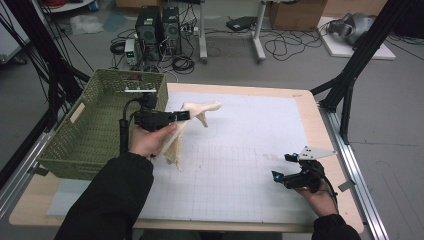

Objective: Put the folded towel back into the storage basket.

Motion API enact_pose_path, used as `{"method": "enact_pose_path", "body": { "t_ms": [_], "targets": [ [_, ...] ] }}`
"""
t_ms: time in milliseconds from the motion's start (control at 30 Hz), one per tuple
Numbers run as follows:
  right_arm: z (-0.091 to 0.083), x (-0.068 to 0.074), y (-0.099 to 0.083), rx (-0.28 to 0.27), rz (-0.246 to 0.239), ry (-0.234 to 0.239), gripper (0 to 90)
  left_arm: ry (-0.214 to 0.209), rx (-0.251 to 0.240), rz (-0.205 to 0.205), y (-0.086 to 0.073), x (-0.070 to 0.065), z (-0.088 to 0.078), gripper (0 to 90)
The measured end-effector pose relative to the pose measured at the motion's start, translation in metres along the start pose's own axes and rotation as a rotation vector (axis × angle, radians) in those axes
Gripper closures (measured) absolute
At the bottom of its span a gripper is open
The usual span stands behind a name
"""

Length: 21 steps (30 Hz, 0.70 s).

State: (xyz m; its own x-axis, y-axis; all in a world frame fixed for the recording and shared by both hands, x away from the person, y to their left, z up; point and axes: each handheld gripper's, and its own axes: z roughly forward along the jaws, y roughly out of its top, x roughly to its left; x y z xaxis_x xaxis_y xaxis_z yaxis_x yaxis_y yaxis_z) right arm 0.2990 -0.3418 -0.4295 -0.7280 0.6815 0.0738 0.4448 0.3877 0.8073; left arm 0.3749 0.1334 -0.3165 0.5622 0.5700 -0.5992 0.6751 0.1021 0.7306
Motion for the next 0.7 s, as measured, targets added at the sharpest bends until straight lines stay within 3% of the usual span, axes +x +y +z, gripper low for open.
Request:
{"method": "enact_pose_path", "body": {
  "t_ms": [200, 400, 700],
  "targets": [
    [0.001, 0.001, 0.0, 0.003, -0.001, 0.0, 12.2, -0.009, -0.02, -0.008, 0.007, 0.0, -0.01, 79.7],
    [0.0, 0.001, 0.0, 0.007, -0.007, 0.003, 12.2, 0.018, -0.064, -0.022, 0.011, 0.002, -0.024, 79.8],
    [0.002, 0.002, 0.0, 0.011, -0.016, 0.005, 12.2, 0.042, -0.137, -0.082, 0.015, 0.011, -0.042, 80.1]
  ]
}}
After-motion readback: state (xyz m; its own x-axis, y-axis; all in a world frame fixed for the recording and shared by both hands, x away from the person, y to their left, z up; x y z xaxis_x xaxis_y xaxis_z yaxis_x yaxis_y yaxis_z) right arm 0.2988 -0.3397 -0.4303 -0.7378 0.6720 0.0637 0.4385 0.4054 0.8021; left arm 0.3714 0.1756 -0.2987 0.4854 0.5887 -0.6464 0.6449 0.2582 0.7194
